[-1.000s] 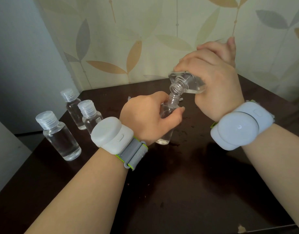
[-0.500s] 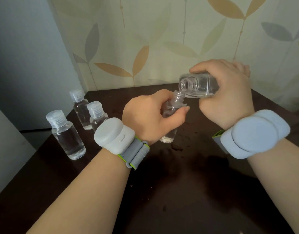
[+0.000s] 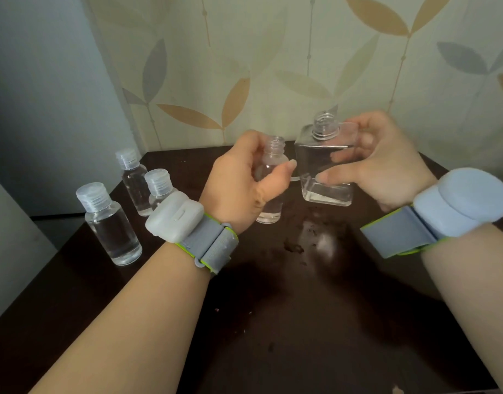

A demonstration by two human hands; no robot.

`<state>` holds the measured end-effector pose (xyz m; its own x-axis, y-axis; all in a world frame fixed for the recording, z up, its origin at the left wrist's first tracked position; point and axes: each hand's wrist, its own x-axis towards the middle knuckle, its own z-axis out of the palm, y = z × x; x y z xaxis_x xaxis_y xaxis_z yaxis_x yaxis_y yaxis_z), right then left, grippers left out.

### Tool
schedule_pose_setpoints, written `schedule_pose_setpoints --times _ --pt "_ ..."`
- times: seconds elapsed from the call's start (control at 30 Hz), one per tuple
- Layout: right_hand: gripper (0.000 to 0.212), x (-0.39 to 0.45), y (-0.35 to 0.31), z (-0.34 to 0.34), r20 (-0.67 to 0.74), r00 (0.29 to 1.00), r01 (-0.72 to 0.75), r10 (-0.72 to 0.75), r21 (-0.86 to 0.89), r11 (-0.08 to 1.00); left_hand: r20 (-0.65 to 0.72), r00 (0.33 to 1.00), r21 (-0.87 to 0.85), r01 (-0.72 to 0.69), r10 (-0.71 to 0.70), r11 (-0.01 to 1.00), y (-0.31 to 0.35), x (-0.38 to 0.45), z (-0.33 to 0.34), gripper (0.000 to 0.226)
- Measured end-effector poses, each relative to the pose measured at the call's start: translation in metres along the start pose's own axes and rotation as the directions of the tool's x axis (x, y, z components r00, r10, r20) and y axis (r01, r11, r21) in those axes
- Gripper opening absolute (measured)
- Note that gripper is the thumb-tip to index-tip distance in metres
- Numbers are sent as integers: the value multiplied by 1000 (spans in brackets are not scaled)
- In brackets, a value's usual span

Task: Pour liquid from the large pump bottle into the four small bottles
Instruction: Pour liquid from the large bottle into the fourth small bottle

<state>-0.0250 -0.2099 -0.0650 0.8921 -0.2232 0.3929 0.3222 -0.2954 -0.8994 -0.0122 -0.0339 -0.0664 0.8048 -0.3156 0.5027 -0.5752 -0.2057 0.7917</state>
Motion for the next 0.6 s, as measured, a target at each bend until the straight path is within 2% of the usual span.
schedule_pose_setpoints --times 0.1,0.23,0.33,0.47,0.53,0.6 --pt "61 -2 -3 -1 69 998 -4 0 66 998 -17 999 -21 -45 45 999 0 0 -1 17" --pt "67 -7 -10 0 185 983 -3 -14 93 996 -65 997 -74 -44 39 996 1 2 -4 36" --pt "71 -11 -11 5 249 967 40 -62 89 995 -57 998 -16 -6 5 1000 1 2 -4 59" --pt "66 -12 -11 6 290 951 99 -110 54 994 -92 996 64 -4 10 998 0 2 -5 35" --pt "65 -11 -11 5 303 944 133 -129 8 991 -44 999 72 -25 28 997 1 1 -6 33" --pt "68 -9 -11 3 323 935 156 -144 -10 988 12 1000 62 -23 23 998 1 1 -7 41"
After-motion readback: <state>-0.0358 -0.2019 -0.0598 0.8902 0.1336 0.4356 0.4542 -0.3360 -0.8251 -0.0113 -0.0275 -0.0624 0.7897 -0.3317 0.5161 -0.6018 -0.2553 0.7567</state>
